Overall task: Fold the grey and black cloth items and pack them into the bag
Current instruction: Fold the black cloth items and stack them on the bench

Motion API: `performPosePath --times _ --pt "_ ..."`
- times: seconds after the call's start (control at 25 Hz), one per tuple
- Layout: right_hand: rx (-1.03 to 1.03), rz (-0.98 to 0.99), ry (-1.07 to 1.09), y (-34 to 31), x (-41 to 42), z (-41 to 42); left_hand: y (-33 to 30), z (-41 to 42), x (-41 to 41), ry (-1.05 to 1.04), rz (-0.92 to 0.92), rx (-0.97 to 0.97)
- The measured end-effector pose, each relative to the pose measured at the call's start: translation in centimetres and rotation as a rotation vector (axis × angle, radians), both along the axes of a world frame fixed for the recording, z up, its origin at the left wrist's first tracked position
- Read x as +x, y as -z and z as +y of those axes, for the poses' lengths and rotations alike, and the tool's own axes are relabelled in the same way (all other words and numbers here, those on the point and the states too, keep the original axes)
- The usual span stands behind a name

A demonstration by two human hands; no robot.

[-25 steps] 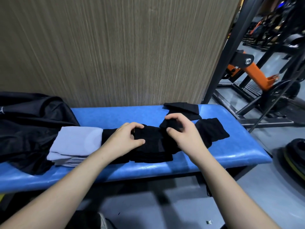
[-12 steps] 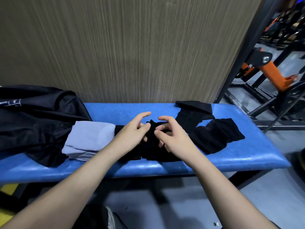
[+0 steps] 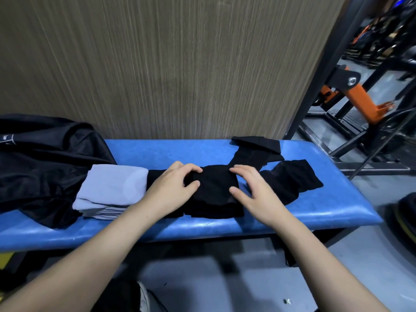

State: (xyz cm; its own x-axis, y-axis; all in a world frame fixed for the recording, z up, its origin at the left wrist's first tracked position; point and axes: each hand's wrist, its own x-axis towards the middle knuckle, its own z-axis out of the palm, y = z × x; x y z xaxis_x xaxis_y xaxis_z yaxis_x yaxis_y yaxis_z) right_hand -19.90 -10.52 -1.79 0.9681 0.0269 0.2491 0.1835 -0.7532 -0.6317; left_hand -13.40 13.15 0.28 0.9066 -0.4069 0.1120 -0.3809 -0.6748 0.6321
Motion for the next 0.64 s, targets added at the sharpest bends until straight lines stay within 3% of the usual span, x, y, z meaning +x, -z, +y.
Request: performPosePath --times 0.16,0.28,0.4,0.52,0.64 --pt "0.092 0.083 -0.021 0.8 -0.2 0.9 0.1 0.1 0.0 -0.006 0.003 0.049" --pt "-0.078 0.125 0.017 0.8 -0.1 0.6 0.4 -0.1 -0.3 -0.012 -0.113 0.147" --pt "-0.265 0.014 0.054 0.4 -0.3 1.0 0.1 -0.5 -0.7 0.020 -0.269 0.178" --pt "-0.269 -0.035 0.043 -0.1 0.0 1.7 -0.9 -1.1 -0.8 0.083 -0.287 0.161" --pt "-0.326 0.029 -0.004 0.6 0.4 2.2 -0.5 -1.4 -0.8 0.201 -0.300 0.362"
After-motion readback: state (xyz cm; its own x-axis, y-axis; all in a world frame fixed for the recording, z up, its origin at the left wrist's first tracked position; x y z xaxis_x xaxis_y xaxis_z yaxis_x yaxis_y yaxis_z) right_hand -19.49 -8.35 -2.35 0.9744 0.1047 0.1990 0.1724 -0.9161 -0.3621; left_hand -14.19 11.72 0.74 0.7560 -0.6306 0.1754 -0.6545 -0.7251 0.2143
